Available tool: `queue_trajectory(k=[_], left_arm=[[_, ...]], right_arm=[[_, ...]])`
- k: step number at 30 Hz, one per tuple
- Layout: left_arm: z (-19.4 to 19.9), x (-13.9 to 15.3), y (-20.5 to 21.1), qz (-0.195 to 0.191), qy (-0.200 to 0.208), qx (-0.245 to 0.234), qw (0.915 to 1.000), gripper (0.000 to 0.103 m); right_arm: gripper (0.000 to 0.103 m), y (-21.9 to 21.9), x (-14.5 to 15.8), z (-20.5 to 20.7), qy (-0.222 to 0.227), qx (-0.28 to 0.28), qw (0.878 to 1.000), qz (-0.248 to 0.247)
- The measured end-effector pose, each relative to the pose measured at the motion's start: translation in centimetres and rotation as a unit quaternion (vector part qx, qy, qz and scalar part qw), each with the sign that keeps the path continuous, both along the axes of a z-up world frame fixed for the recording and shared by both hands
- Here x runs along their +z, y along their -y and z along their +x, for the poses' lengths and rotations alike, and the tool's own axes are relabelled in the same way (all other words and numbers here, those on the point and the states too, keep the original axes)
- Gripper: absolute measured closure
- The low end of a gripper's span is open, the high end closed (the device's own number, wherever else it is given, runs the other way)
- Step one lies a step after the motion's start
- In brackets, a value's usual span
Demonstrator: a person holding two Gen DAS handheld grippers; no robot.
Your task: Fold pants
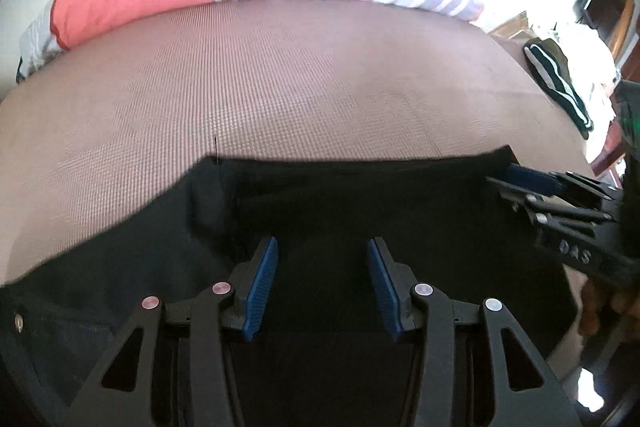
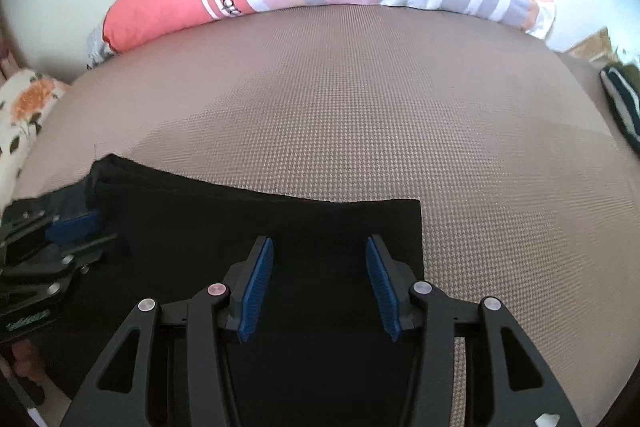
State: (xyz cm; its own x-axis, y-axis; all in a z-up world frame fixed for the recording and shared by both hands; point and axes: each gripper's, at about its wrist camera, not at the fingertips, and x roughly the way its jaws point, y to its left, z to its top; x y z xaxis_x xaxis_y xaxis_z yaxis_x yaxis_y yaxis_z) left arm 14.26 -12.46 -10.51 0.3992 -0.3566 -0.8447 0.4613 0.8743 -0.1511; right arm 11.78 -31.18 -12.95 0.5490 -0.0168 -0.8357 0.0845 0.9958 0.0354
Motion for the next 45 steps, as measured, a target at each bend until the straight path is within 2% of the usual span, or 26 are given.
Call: queue_trajectory(k=[7,16,25,29,35,42,45], left_arm=[[-0.5,-0.1,0.9,0.027,0.008,-0.014,0.9995,0.055],[-4.6,-0.3,-0.8,0.054,0.014,-0.035,0.9978,0.051],[-7.6,0.2,-4.0,0.051,-0.040,-0.024,0.9976,0.050],[-8.2,1.7,-6.6,0.023,-0.058,0.002,0.9980,0.050],[-8.3,5.7,-12.1,-0.009,-0.028,0.057,0.9979,0.050],[-7.4,9.0,-20.0,-0.050,-0.025,0.129,0.9901,0.049],[-7.2,9.6,-23.4,-0.043,-0.026,0.154,0.9868,0.047]], right_arm=[[0.057,-0.2,-0.2,-0.3,0.006,0.001,1.000,-0.004],[0.055,-1.1,-0.2,-1.5,0.000,0.010,1.000,-0.011],[0.055,-2.5,-0.3,-4.7,-0.034,0.033,0.999,-0.023],[0.055,-3.4,-0.3,-6.6,-0.055,0.045,0.997,-0.015],[0.051,-6.3,-0.4,-8.9,-0.076,0.091,0.993,0.014],[0.051,-11.7,-0.5,-9.4,-0.082,0.161,0.984,0.010],[0.051,-13.7,-0.5,-9.0,-0.085,0.184,0.979,0.015]])
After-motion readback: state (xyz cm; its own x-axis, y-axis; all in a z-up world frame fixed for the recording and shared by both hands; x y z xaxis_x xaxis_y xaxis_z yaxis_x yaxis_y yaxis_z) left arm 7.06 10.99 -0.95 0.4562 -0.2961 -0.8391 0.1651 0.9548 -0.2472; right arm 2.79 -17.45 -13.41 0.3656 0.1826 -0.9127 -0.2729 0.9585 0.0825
